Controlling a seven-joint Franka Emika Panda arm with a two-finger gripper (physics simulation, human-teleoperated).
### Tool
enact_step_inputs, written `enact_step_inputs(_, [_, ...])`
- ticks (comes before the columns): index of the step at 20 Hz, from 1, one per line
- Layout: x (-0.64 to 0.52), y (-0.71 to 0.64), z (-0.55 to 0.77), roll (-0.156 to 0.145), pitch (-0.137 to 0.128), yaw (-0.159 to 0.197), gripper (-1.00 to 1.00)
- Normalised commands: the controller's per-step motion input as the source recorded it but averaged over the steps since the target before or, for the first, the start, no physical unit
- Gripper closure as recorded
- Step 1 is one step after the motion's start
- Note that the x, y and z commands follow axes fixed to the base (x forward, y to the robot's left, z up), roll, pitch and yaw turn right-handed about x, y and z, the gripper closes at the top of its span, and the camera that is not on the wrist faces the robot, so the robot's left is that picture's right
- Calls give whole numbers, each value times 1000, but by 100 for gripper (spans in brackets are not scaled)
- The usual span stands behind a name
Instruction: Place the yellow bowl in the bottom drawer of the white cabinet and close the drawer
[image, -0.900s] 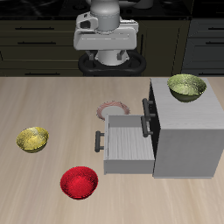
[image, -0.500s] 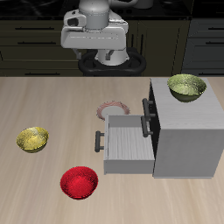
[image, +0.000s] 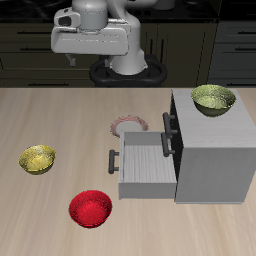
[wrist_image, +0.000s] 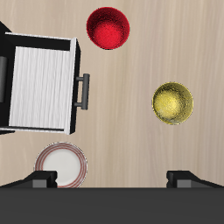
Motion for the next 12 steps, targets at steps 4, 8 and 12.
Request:
enact_step_inputs(4, [51, -424, 96, -53, -26, 26, -100])
enact_step_inputs(8, [48, -305, 30, -49, -13, 27, -100])
enact_step_inputs(12, [26, -414, 116, -19, -40, 46, -100])
